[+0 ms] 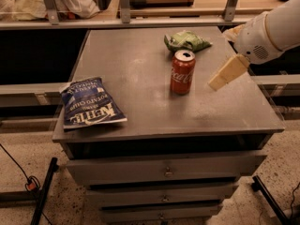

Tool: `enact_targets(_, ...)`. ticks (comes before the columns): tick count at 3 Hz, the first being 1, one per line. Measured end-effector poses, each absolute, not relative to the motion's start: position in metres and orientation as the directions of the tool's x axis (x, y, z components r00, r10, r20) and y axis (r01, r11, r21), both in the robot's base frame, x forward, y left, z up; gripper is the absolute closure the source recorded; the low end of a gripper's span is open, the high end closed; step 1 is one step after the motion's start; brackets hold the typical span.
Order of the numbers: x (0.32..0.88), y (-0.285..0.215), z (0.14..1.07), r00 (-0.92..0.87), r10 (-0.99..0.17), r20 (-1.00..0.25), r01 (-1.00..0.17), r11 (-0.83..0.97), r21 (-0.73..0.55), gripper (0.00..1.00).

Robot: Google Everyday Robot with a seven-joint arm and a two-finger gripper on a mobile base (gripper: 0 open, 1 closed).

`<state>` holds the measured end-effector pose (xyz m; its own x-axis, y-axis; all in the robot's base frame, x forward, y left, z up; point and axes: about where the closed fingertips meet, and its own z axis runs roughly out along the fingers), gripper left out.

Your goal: Knock coke can over

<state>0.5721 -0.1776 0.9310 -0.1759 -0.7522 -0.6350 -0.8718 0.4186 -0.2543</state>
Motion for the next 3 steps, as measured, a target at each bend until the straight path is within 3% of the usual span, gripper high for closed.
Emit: enact_targets(3,0.614,-0.139,0.888,-0.127,-0.465,-0.876,-0.9,0.425,-0.095,0.0)
